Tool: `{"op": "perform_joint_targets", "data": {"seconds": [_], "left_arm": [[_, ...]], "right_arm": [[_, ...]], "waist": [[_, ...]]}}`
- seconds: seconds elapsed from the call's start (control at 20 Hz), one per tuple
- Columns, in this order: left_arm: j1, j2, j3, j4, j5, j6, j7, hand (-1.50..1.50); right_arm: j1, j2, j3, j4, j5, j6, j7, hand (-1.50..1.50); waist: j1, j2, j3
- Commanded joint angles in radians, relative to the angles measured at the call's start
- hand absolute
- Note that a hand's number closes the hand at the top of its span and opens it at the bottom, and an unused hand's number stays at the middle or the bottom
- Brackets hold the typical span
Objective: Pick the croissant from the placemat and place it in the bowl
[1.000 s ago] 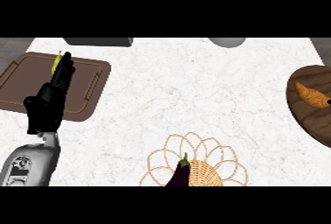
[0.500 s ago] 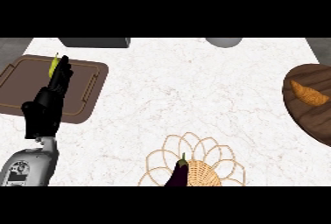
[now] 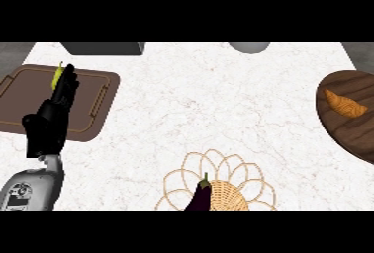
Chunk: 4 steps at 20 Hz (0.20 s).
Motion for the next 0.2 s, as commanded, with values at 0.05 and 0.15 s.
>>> {"op": "perform_joint_targets", "data": {"seconds": [0.05,0.15], "left_arm": [[0.054,0.019,0.014,-0.015,0.021,-0.031,-0.031,0.00],[0.042,-0.011,-0.019,-0.037,-0.008,-0.005,0.009,0.00]], "right_arm": [[0.053,-0.022,-0.011,-0.014,-0.035,0.181,-0.148,-1.50],[0.105,0.007,0.005,-0.019,-0.031,0.185,-0.182,-1.50]], "waist": [[0.003,-0.003,0.000],[-0.003,-0.005,0.001]]}}
